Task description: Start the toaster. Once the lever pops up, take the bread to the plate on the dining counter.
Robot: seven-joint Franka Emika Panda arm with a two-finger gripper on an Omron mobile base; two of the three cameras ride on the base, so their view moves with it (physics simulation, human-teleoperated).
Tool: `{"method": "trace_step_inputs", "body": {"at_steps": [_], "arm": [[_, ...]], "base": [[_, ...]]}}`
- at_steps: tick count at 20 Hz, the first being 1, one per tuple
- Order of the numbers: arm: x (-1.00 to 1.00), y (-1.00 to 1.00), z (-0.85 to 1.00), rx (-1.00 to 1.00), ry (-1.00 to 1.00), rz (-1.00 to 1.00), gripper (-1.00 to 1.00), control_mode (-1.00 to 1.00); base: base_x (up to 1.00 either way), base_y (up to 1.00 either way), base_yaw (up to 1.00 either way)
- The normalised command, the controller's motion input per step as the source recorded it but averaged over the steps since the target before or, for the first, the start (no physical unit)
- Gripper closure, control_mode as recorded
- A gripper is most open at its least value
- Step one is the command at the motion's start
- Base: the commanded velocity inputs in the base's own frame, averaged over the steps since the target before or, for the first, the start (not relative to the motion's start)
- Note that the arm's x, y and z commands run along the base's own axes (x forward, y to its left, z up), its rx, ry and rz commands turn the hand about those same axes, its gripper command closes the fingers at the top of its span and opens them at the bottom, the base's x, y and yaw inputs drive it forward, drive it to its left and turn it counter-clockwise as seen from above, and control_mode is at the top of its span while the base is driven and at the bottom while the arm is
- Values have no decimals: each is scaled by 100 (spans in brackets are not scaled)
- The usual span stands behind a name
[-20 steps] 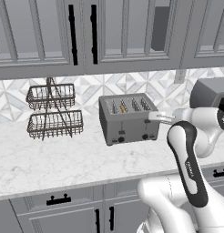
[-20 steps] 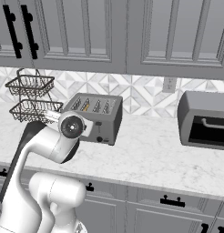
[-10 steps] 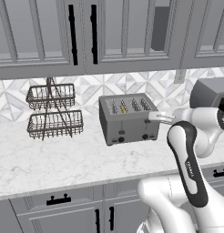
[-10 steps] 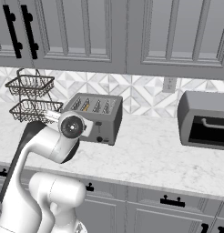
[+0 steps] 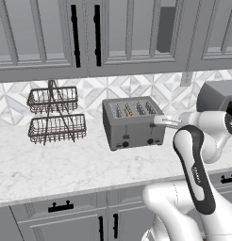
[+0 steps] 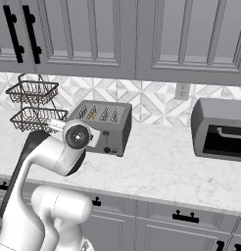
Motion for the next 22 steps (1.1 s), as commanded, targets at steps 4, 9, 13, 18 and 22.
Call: {"method": "trace_step_inputs", "body": {"at_steps": [4,9,13,18,22], "arm": [[0,0,0,0,0,0,-100,-100],[0,0,0,0,0,0,-100,-100],[0,0,0,0,0,0,-100,-100],[0,0,0,0,0,0,-100,-100],[0,0,0,0,0,0,-100,-100]], "base": [[0,0,0],[0,0,0],[0,0,0],[0,0,0],[0,0,0]]}}
